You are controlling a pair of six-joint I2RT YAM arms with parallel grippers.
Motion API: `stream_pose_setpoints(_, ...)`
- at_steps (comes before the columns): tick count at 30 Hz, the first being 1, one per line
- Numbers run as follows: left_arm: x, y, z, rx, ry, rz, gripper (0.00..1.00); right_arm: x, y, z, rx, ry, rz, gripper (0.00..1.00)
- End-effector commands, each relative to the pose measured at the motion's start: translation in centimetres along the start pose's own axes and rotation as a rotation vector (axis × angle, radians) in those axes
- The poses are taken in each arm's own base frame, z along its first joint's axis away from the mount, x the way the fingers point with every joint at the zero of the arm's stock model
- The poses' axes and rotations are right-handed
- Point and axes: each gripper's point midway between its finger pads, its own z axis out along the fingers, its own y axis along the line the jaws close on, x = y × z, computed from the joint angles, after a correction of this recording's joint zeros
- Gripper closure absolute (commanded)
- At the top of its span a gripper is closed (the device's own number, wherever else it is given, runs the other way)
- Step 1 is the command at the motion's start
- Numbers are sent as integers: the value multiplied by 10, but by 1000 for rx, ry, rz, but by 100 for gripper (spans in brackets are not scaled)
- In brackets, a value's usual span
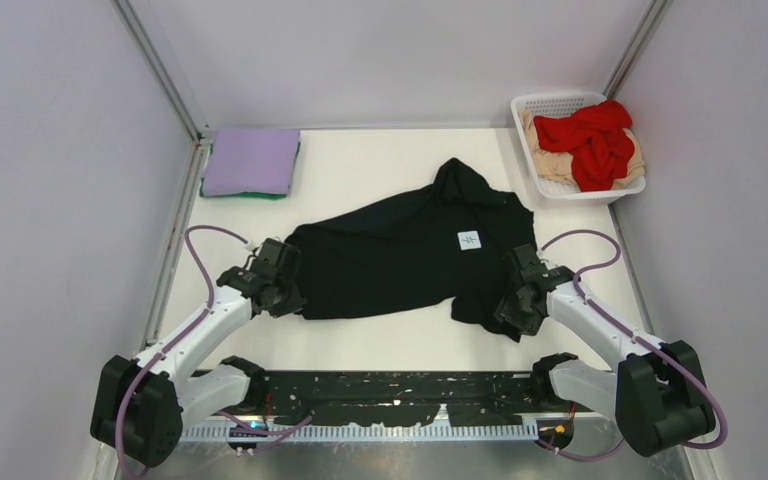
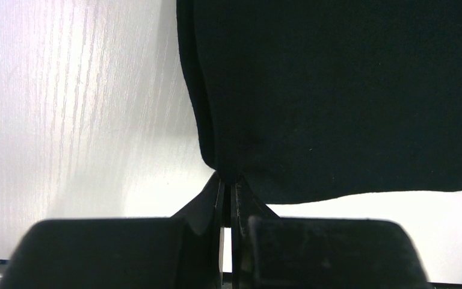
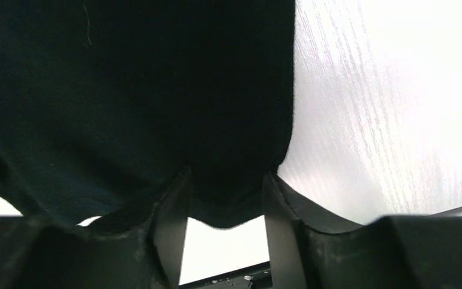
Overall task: Fold and stack the t-shirts
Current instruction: Flatten out the tshirt
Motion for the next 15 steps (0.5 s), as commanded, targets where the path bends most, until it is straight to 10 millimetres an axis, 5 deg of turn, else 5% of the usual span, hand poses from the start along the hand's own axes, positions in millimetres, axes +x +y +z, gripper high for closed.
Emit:
stream_pose_setpoints(1, -10, -4, -5, 7, -37, 14, 100, -10, 18, 5, -64, -35, 21, 55)
stream_pose_setpoints(6, -14, -6, -10, 20, -51, 8, 100, -14, 26, 11, -97, -59, 24, 86)
stream_pose_setpoints(10, -18, -11, -18, 49, -73, 4, 100, -30, 32, 7, -131, -145, 48, 95)
stream_pose_setpoints(13, -31, -24, -31, 122, -123, 7, 100, -65, 50, -19, -219, -291, 45, 95)
stream_pose_setpoints(15, -48, -36, -50, 171, -180, 10, 100, -103, 66, -57, -282, -437, 45, 95)
